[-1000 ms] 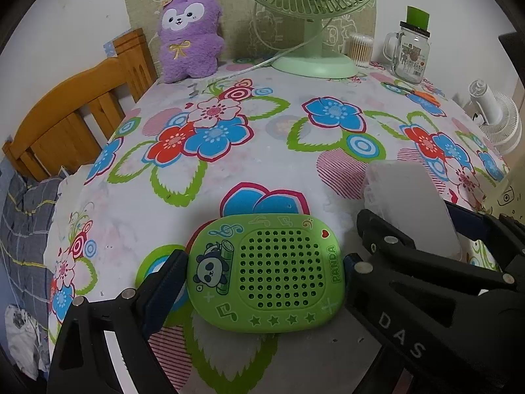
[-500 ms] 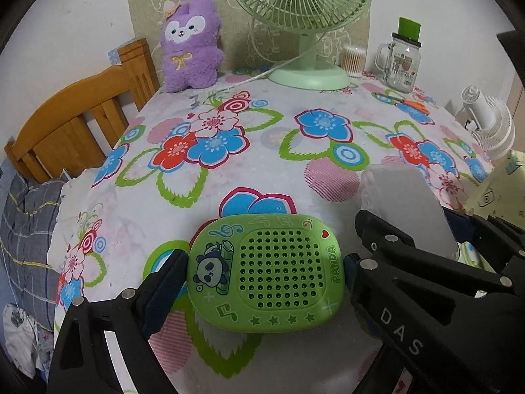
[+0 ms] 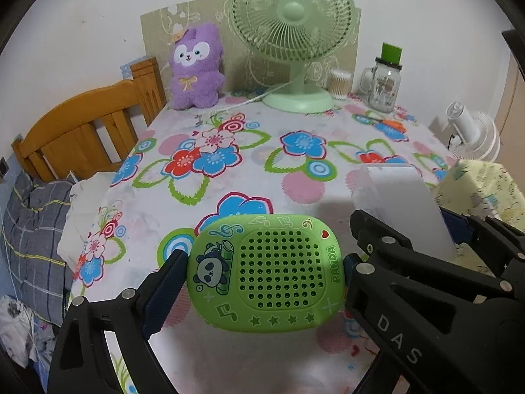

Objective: Organize rigid objects
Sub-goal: 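Carry the green speaker and white case with both grippers into the paper box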

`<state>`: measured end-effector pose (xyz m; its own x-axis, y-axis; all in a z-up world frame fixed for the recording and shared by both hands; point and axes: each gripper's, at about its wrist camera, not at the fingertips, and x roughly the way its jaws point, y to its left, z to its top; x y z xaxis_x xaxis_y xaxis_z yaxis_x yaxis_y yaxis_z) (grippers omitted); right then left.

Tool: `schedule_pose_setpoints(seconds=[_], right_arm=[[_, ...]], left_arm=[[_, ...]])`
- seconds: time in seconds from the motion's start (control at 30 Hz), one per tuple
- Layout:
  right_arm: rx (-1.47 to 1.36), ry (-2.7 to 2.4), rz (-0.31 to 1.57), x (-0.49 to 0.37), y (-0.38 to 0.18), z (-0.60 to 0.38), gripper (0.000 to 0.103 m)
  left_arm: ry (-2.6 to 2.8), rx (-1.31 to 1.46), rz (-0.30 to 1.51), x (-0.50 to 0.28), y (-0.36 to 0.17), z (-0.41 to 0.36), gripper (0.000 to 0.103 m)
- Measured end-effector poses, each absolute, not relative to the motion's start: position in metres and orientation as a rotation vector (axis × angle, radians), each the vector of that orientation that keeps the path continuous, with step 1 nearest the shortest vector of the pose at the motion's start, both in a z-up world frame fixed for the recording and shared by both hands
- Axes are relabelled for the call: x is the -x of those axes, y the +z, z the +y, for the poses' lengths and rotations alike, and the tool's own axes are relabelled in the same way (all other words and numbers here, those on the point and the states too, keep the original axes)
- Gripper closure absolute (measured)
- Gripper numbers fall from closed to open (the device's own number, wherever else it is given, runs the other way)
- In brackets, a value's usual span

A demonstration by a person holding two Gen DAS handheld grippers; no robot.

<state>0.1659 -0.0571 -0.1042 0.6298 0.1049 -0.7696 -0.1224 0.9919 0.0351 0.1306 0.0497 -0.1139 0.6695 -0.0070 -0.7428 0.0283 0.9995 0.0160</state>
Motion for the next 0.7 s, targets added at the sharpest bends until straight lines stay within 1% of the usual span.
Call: schedule_pose_setpoints(seconds=[0.7], right_arm=[[0.015, 0.118, 0.779, -0.109, -0.047, -0.100, 0.041]], left_arm=[[-0.045, -0.050, 0.748, -0.079, -0.061, 0.011, 0.008]])
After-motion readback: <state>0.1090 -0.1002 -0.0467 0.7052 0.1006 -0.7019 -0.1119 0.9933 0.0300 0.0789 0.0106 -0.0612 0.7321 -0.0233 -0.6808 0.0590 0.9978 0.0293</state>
